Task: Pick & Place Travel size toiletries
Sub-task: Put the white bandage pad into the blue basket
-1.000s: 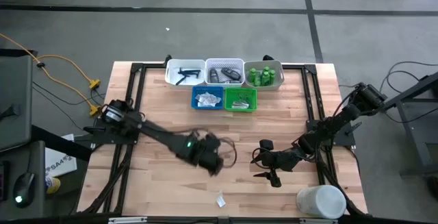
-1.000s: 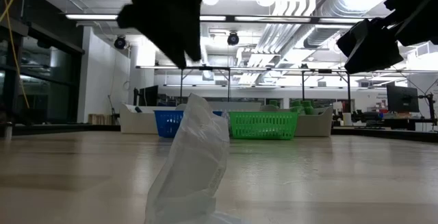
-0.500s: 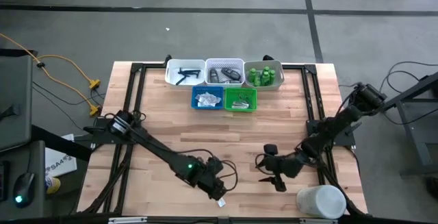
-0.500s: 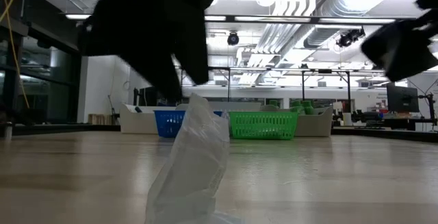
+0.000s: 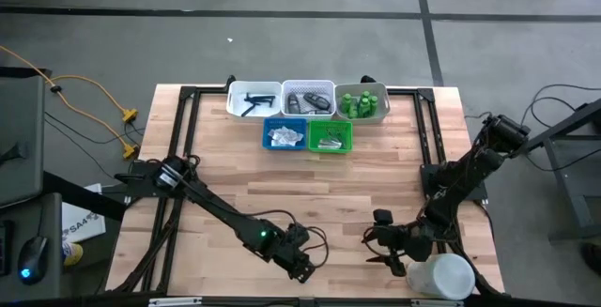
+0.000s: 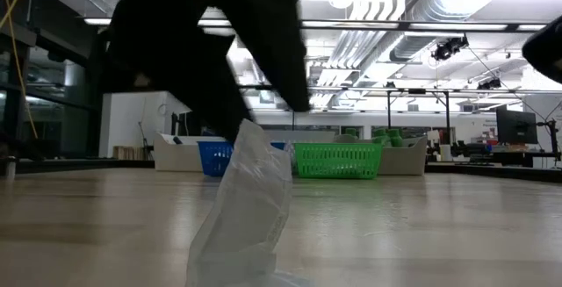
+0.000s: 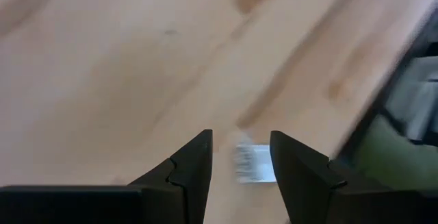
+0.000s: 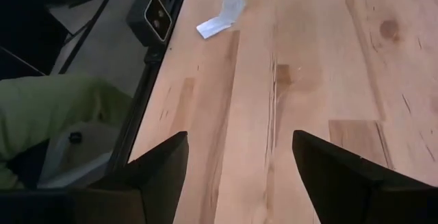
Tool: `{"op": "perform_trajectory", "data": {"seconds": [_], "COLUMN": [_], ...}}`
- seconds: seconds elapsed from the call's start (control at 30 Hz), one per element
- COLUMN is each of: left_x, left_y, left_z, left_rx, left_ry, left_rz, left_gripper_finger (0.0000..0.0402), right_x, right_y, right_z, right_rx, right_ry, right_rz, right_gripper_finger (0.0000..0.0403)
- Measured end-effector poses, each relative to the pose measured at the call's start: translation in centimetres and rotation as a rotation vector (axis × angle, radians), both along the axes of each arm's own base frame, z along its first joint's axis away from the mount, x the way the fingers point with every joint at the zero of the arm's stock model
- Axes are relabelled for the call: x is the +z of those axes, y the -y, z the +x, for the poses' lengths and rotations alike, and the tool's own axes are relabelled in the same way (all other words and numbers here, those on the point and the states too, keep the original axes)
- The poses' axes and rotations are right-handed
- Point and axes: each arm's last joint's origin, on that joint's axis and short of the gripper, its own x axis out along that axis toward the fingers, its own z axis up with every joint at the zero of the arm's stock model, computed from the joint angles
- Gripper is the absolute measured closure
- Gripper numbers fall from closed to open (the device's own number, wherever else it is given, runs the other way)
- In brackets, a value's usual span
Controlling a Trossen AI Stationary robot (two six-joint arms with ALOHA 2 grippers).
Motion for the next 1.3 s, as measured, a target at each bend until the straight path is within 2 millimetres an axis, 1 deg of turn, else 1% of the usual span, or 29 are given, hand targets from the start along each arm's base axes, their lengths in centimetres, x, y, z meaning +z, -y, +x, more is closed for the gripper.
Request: {"op": "perform_trajectory", "data": {"seconds": [0.2, 0.37, 0.63, 0.93, 1.0, 1.17, 1.3], "left_x": [0.1, 0.2, -1.6, -1.5, -1.7, -2.5, -2.9], "left_y": [0.1, 0.2, 0.5, 0.6, 0.6, 0.8, 0.8], "left_z": [0.1, 0.2, 0.5, 0.5, 0.5, 0.5, 0.5], "left_rx": [-0.003, 0.005, -0.003, -0.021, -0.031, -0.045, -0.049], "left_ry": [0.011, 0.015, -0.035, -0.041, -0.054, -0.079, -0.095], "left_rz": [-0.020, -0.029, -0.047, -0.072, -0.081, -0.093, -0.089], "left_gripper_finger": [0.0254, 0.0254, 0.0254, 0.0254, 0.0254, 0.0273, 0.0305], "right_x": [0.0, 0.0, 0.0, 0.0, 0.0, 0.0, 0.0], "right_y": [-0.5, -0.6, -0.6, -0.6, -0.5, -0.5, -0.5], "right_z": [-0.6, -0.7, -0.7, -0.7, -0.7, -0.7, -0.7], "right_rx": [0.007, 0.005, 0.004, -0.005, -0.011, -0.012, -0.012], "right_ry": [0.005, 0.012, 0.013, 0.016, 0.020, 0.021, 0.020], "right_rz": [0.001, 0.000, -0.002, -0.010, -0.013, -0.012, -0.012], "right_gripper_finger": [0.0147, 0.0147, 0.0147, 0.0147, 0.0147, 0.0147, 0.0147]}}
